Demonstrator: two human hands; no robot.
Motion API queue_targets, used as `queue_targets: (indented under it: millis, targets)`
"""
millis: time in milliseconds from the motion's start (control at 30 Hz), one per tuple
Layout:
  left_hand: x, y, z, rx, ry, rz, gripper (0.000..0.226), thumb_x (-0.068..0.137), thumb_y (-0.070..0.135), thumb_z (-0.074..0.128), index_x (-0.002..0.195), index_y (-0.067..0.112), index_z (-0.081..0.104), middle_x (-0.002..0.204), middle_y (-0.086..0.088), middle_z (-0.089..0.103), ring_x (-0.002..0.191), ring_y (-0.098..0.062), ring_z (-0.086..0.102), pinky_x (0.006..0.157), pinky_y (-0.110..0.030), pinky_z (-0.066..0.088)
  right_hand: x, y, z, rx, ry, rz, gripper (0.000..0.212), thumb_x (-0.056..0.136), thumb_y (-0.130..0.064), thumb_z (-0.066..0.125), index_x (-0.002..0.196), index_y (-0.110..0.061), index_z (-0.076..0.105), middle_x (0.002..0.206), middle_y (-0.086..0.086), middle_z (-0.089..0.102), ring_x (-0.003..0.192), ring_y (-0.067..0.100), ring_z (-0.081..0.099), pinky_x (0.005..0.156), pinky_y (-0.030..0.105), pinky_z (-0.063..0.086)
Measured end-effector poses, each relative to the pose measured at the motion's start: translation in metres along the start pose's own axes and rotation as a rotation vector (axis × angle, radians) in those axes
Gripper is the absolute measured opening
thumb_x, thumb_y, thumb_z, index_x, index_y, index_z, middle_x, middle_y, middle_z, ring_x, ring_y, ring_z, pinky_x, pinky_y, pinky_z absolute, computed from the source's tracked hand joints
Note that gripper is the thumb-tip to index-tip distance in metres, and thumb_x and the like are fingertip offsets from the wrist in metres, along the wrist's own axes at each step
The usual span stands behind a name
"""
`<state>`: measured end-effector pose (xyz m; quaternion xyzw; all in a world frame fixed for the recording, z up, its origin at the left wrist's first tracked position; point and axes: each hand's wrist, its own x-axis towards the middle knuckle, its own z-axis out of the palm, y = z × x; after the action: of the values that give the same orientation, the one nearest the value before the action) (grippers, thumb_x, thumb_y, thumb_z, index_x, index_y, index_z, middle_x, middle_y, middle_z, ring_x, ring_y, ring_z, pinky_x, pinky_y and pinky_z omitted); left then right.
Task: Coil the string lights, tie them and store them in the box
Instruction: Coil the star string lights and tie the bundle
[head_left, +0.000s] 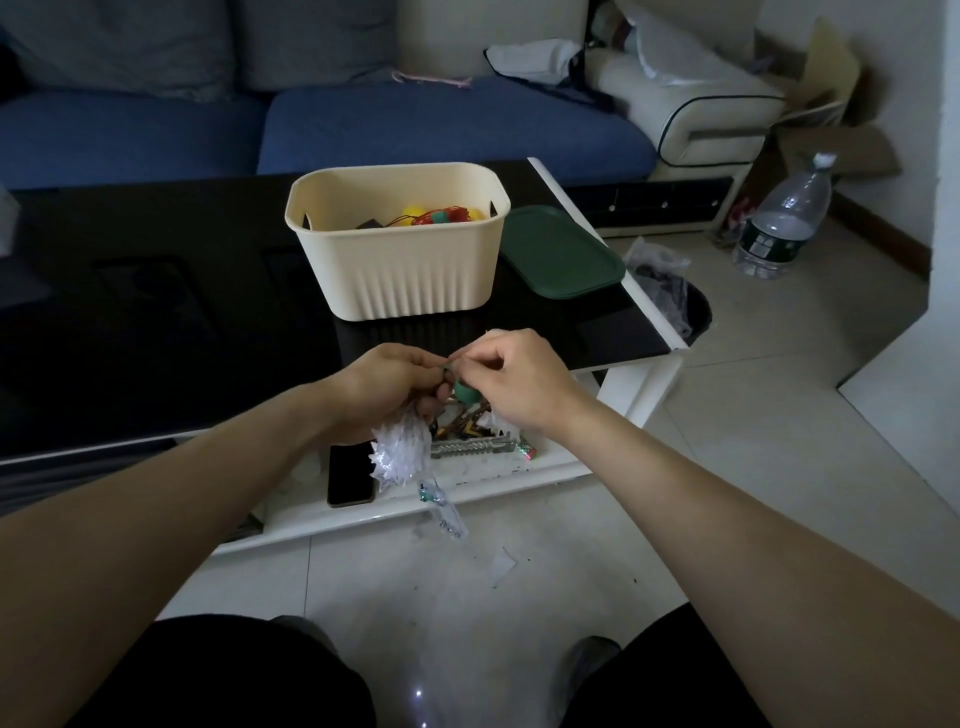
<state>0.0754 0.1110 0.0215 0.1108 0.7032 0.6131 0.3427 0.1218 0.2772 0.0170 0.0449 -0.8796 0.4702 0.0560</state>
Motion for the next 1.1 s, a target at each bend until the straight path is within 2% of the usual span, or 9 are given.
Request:
queue_targets:
  millis: [133,233,333,400,467,600,733,833,1100]
  targets:
    - [0.0,0.0,0.007,0.167,0.117,0.022,0.021,0.098,-0.001,0.049,0.09,0.0,0.068,0.06,-0.002,0.056,0.048,-0.007,0.046,0.05,-0.017,0.044,-0.002,-0.002,-0.002,-0.038,-0.053,0.029,0.02,0.094,-0.014,0.065,0.082,-0.009,0.081,0.098,-0.009,0.069,0.093,0.005,0.066,0.081,0.015,0.051]
    - [0.005,-0.003,0.003,0.25,0.222,0.063,0.016,0.096,0.002,0.055,0.089,0.005,0.069,0.059,-0.004,0.058,0.047,-0.007,0.049,0.053,-0.022,0.046,-0.004,-0.005,-0.005,-0.061,-0.081,0.087,0.033,0.092,-0.013,0.066,0.06,-0.005,0.072,0.07,-0.011,0.067,0.065,0.0,0.061,0.061,0.004,0.04]
    - [0.007,-0.003,0.0,0.442,0.248,0.127,0.008,0.092,0.003,0.058,0.093,0.007,0.065,0.058,0.002,0.064,0.05,-0.006,0.057,0.059,-0.026,0.051,-0.004,-0.009,-0.01,-0.053,-0.112,0.204,0.035,0.09,-0.015,0.067,0.056,-0.004,0.07,0.046,0.0,0.058,0.043,0.009,0.046,0.051,0.02,0.038]
    - [0.005,0.001,0.002,0.541,0.252,0.185,0.01,0.091,0.003,0.057,0.095,0.007,0.064,0.06,0.003,0.065,0.05,-0.001,0.059,0.053,-0.017,0.049,-0.003,-0.011,-0.013,-0.013,-0.106,0.239,0.032,0.089,-0.015,0.065,0.073,0.013,0.07,0.064,0.03,0.062,0.051,0.021,0.047,0.056,0.028,0.038]
    - [0.003,0.006,0.004,0.563,0.253,0.232,0.011,0.09,0.002,0.057,0.095,0.008,0.065,0.062,0.002,0.066,0.047,0.0,0.058,0.048,-0.013,0.044,-0.003,-0.014,-0.015,0.003,-0.089,0.258,0.033,0.089,-0.014,0.063,0.079,0.017,0.068,0.078,0.037,0.064,0.055,0.024,0.048,0.058,0.031,0.04]
    - [0.001,0.015,0.006,0.621,0.134,0.236,0.006,0.09,0.006,0.064,0.095,0.008,0.066,0.072,-0.005,0.074,0.052,-0.001,0.059,0.05,-0.012,0.043,-0.005,-0.014,-0.02,0.135,-0.033,0.308,0.028,0.086,-0.012,0.065,0.075,0.013,0.07,0.072,0.028,0.065,0.059,0.024,0.053,0.062,0.035,0.042]
    - [-0.001,0.023,0.008,0.644,-0.051,0.156,0.007,0.089,0.003,0.064,0.089,0.01,0.066,0.074,-0.006,0.075,0.061,-0.007,0.062,0.058,-0.018,0.048,-0.013,-0.014,-0.021,0.374,0.017,0.402,0.018,0.086,-0.005,0.064,0.072,-0.006,0.076,0.083,0.019,0.073,0.067,0.013,0.064,0.059,0.023,0.045]
    - [-0.001,0.025,0.008,0.54,-0.109,0.124,0.009,0.091,0.001,0.06,0.092,0.009,0.063,0.076,-0.011,0.074,0.067,-0.018,0.058,0.062,-0.024,0.048,-0.017,-0.015,-0.018,0.613,0.067,0.496,0.014,0.088,-0.002,0.062,0.078,-0.003,0.073,0.076,0.014,0.067,0.06,0.012,0.064,0.05,0.018,0.047]
    - [-0.004,0.029,0.012,0.306,-0.113,0.084,0.009,0.096,0.007,0.052,0.094,-0.001,0.057,0.064,-0.013,0.057,0.066,-0.026,0.045,0.058,-0.028,0.039,-0.013,-0.016,-0.006,0.955,0.168,0.667,0.015,0.092,-0.005,0.061,0.08,-0.001,0.07,0.074,0.014,0.068,0.067,0.022,0.066,0.068,0.036,0.057]
